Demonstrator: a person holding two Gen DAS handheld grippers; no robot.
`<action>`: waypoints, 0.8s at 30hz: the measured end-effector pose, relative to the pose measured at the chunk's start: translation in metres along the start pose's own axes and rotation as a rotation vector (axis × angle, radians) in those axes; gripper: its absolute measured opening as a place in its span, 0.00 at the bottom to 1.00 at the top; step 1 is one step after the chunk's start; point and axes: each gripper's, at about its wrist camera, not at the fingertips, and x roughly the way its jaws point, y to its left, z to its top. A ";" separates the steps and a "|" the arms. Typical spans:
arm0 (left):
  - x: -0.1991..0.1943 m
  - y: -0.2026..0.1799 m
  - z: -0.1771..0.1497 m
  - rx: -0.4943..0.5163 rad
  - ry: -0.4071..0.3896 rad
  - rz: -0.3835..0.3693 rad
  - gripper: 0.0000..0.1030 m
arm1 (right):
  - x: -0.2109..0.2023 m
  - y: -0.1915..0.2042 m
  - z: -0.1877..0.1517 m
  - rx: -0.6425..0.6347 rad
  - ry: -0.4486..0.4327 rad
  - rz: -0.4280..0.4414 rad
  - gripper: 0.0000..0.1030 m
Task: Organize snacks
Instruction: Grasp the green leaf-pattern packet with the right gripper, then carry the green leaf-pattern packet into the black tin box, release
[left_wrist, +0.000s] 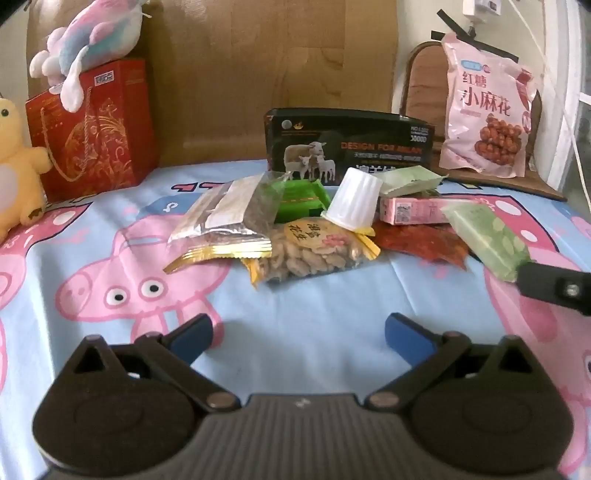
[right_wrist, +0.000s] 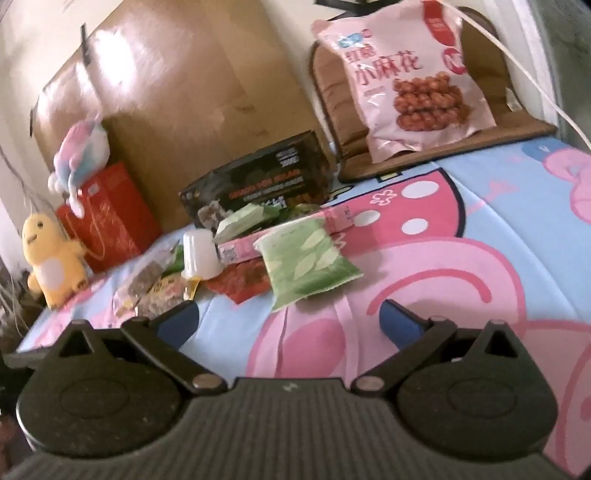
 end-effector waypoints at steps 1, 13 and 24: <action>0.000 0.000 0.000 0.000 0.000 0.000 1.00 | 0.003 0.002 0.002 -0.033 0.005 -0.008 1.00; -0.002 0.000 0.001 0.009 -0.006 -0.025 1.00 | 0.051 0.002 0.029 -0.220 0.090 -0.073 0.58; -0.028 0.040 0.007 -0.161 -0.087 -0.259 0.92 | -0.005 0.057 -0.025 -0.615 0.097 0.263 0.54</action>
